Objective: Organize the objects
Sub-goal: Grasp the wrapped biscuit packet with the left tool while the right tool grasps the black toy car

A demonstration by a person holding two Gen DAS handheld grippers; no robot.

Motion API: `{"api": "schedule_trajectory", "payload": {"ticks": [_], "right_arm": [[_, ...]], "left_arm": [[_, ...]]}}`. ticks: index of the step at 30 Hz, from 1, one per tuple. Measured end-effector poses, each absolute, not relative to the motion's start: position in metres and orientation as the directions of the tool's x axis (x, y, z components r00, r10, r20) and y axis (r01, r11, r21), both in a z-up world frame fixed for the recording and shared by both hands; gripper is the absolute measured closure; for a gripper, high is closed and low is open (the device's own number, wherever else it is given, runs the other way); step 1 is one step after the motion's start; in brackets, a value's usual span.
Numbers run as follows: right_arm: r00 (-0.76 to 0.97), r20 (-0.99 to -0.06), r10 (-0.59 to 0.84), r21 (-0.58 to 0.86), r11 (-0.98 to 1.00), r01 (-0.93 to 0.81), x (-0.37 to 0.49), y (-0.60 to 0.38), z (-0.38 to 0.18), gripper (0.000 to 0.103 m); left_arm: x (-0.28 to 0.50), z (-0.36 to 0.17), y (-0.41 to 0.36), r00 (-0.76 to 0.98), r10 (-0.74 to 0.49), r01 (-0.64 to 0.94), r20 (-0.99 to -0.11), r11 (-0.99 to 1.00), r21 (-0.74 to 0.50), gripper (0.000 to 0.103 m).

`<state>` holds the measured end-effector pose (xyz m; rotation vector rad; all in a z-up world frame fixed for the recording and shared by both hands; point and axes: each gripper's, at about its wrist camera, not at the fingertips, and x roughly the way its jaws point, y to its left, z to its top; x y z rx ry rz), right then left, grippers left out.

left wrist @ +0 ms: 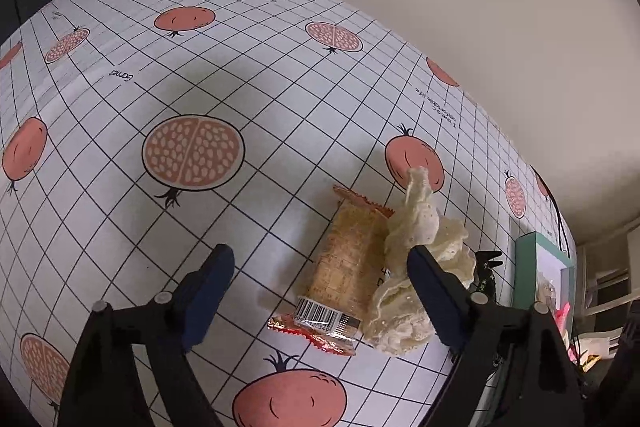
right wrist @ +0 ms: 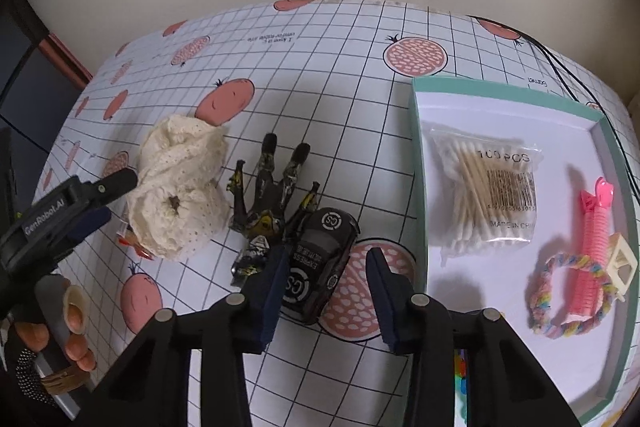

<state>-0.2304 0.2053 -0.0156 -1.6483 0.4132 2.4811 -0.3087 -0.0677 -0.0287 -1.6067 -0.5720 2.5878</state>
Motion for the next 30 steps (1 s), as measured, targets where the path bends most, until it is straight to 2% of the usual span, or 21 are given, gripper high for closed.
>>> {"api": "schedule_trajectory", "payload": {"ticks": [8, 14, 20, 24, 30], "right_arm": [[-0.376, -0.926, -0.037, 0.137, -0.961, -0.242, -0.233, 0.198, -0.02, 0.061], [-0.373, -0.927, -0.032, 0.135, -0.958, -0.253, -0.23, 0.201, -0.021, 0.061], [-0.363, -0.931, -0.036, 0.131, -0.962, -0.241, -0.23, 0.196, -0.027, 0.063], [-0.357, -0.933, -0.047, 0.139, -0.962, -0.237, -0.231, 0.195, -0.031, 0.064], [-0.36, -0.932, -0.039, 0.129, -0.964, -0.232, -0.232, 0.195, -0.033, 0.064]], "left_arm": [[-0.308, -0.031, -0.079, -0.483, 0.198, 0.212, -0.853, -0.919, -0.333, 0.022], [-0.31, -0.037, -0.066, -0.457, 0.201, 0.169, -0.866, -0.937, -0.307, 0.023], [-0.309, -0.041, -0.054, -0.441, 0.191, 0.139, -0.877, -0.951, -0.277, 0.034], [-0.308, -0.041, -0.052, -0.444, 0.175, 0.133, -0.879, -0.957, -0.258, 0.038], [-0.308, -0.042, -0.05, -0.45, 0.151, 0.12, -0.88, -0.967, -0.227, 0.038]]}}
